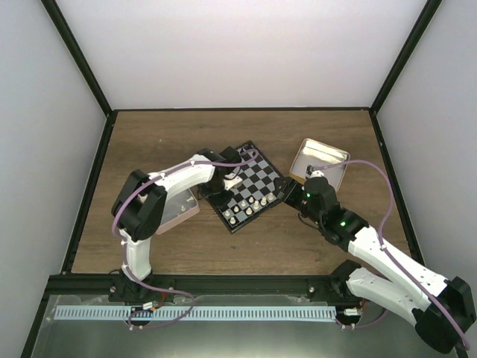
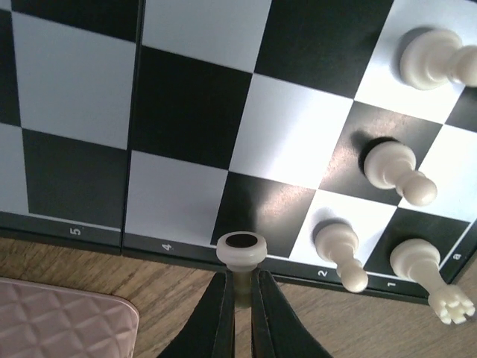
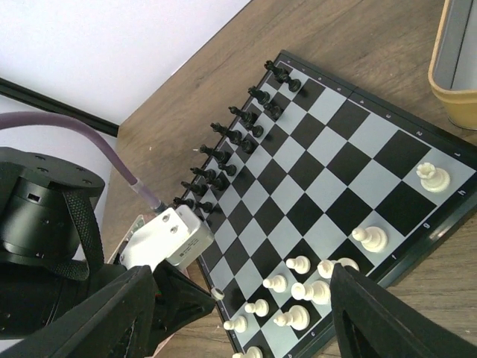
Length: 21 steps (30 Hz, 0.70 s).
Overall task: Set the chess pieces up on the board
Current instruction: Place the chess piece on the chessboard.
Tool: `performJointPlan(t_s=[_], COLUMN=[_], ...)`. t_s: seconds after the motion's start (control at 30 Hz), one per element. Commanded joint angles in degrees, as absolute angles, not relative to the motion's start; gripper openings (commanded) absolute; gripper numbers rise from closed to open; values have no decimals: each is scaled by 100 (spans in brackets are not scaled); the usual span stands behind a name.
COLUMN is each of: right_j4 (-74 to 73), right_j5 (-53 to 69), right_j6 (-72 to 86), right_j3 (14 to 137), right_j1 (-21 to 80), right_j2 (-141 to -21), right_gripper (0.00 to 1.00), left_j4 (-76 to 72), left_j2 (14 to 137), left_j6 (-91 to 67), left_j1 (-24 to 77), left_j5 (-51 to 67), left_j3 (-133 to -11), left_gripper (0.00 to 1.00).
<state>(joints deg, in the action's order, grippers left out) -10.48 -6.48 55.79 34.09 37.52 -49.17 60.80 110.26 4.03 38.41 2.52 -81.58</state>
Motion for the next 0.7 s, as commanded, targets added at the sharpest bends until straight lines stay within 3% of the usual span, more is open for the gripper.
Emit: performJointPlan(t_s=[0.0,0.4,0.67], right_j4=[-1098,-1110,-1160], right_j5=[-809,-826,-862], right_j6=[5616,5669,5694], right_j3=[3392,3336,3320], right_j1=[3744,3749,3744], right_j2=[-4826,-4784,-4715], right_gripper=[66,66,66], left_j4=[6421,6591,6324], left_j2=[11257,11619,11534], left_j6=[337,324,189], left_j1=[3866,3885,3885], left_j5=[-43,-119,-33], left_j3=[-8549,-9095,-9222], left_gripper=[4,10,24])
